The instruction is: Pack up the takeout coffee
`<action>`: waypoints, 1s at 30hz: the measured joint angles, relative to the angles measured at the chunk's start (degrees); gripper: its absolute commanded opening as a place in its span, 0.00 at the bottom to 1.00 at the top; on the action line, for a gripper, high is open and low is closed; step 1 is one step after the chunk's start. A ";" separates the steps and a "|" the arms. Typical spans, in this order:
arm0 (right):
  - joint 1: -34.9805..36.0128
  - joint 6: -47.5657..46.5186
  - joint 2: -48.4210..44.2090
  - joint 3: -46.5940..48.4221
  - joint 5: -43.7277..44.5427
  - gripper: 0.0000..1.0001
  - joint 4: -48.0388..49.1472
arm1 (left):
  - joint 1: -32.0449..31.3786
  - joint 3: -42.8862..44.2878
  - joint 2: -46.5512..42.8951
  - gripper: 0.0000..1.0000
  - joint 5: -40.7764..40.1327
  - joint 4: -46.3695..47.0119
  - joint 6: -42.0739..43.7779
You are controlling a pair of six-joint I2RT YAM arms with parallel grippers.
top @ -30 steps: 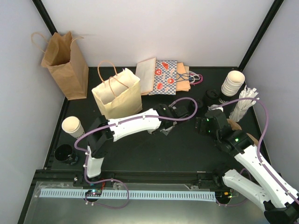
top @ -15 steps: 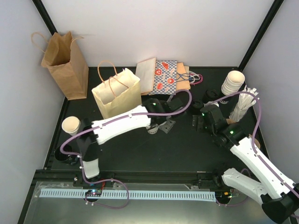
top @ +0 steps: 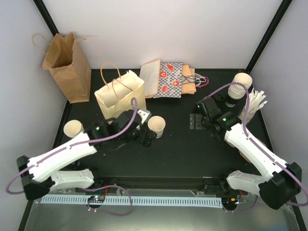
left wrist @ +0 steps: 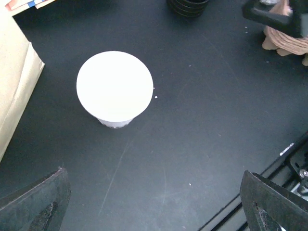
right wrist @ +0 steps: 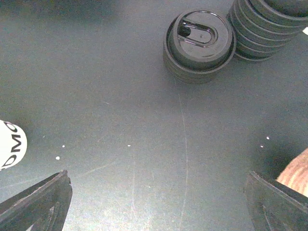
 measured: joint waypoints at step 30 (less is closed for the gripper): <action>-16.68 -1.95 34.53 18.21 -8.70 0.95 8.04 | 8.96 -18.53 -23.82 0.99 -1.44 5.49 16.22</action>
